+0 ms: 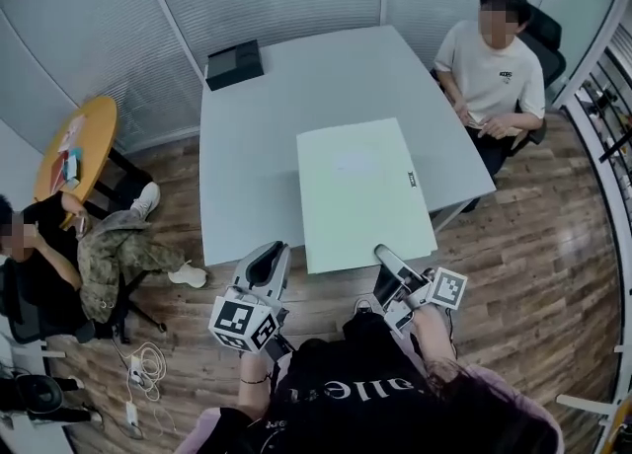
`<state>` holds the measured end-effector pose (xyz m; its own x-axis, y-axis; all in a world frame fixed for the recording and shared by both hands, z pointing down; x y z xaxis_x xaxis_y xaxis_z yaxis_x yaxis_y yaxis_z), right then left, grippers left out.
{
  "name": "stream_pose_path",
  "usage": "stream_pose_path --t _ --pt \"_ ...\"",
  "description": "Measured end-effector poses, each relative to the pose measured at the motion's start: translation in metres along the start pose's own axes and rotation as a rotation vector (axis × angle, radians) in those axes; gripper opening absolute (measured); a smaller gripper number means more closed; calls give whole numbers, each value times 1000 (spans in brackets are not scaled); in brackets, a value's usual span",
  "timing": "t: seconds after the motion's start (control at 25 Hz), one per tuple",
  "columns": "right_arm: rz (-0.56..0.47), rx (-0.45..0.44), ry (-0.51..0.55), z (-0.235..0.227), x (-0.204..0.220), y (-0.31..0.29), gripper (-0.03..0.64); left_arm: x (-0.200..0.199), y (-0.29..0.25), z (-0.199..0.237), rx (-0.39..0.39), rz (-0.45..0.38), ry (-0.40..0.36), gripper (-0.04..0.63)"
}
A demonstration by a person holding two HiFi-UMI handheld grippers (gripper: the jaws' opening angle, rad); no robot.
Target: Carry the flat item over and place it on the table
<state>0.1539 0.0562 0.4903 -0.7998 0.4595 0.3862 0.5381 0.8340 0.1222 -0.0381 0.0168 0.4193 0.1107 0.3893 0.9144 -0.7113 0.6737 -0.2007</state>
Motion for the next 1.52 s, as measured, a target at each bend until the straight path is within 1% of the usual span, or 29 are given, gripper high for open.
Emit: stream_pose_path --t 0.16,0.32,0.44,0.56,0.76,0.92,1.04,1.16,1.32,1.52 --pt "34 -9 -7 -16 -27 -1 296 -1 -24 -12 -33 -3 -3 55" --pt "74 -3 -10 -33 -44 0 296 1 -40 -21 -64 6 -11 55" --pt "97 -11 -16 -43 -55 -10 296 -2 -52 -21 -84 5 -14 55" --pt "115 -22 -36 -51 -58 -24 296 -2 -59 -17 -99 12 -13 55" --pt "138 -18 -65 -58 -56 -22 296 9 -59 -29 -109 39 1 55" --pt "153 -21 -70 -67 -58 -37 296 3 -66 -23 -116 36 5 55" --pt "154 -19 -92 -71 -56 -45 296 2 -71 -19 -106 44 -3 55" --pt "163 11 -90 -78 -54 -53 296 2 -79 -11 -84 54 -7 55" --pt "169 17 -72 -86 -61 -83 296 -18 -97 11 -65 33 -26 55" --pt "152 47 -98 -102 -72 -120 296 -35 -118 41 -35 49 -54 55"
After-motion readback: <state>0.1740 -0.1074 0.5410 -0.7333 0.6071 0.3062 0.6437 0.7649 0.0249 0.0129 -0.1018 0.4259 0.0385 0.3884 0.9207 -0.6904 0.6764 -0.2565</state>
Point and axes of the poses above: the fingertips, and each gripper's own axes: y backward along the fingers, z to its left, x out of its underside, the point moved 1 cm from there along y, backward along the fingers, and after that the axes turned 13 degrees about y, right-handed, at the moved point
